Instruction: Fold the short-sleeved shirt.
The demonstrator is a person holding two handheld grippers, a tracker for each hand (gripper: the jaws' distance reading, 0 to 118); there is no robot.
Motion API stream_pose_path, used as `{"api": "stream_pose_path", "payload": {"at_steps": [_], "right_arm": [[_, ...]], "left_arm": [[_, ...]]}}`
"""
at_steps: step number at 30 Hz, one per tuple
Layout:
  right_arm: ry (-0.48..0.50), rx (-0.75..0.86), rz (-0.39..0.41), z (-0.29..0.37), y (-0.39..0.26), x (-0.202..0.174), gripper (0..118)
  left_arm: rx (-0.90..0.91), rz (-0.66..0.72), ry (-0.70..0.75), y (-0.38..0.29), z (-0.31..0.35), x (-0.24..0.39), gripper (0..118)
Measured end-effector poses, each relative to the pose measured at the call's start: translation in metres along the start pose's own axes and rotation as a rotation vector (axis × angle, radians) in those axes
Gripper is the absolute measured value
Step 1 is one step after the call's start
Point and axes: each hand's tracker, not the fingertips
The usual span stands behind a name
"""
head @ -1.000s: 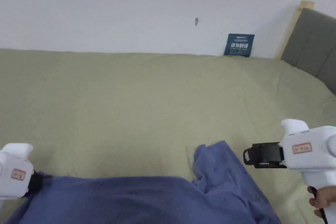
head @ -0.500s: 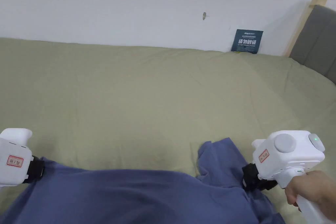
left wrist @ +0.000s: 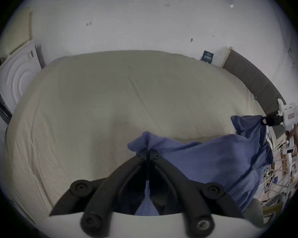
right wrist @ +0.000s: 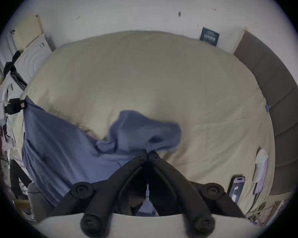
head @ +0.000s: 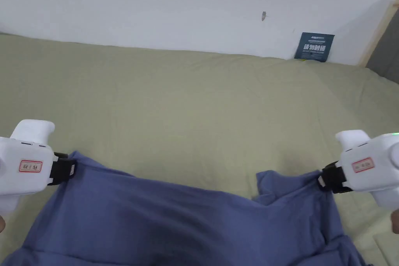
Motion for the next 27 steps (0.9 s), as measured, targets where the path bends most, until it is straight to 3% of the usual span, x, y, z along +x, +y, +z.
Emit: {"api": "stream_pose_path", "payload": {"at_steps": [8,13,18,22,27], "right_arm": [[0.011,0.112,0.112,0.083,-0.042,-0.022,2],[-0.004,0.104,0.104,0.112,-0.090,-0.021,2],[-0.012,0.071,0.034,0.117,-0.147,-0.018,2],[0.021,0.009,-0.083,0.102,-0.185,-0.013,2],[0.006,-0.051,-0.087,0.087,-0.215,-0.018,2]], "left_arm": [[0.046,-0.043,0.001,-0.025,0.071,-0.005,1],[0.064,-0.033,-0.001,-0.067,0.105,-0.016,1],[0.023,-0.005,0.003,-0.119,0.116,-0.021,1],[-0.046,0.045,-0.007,-0.156,0.113,-0.025,1],[-0.094,0.075,-0.016,-0.190,0.114,-0.023,1]]}}
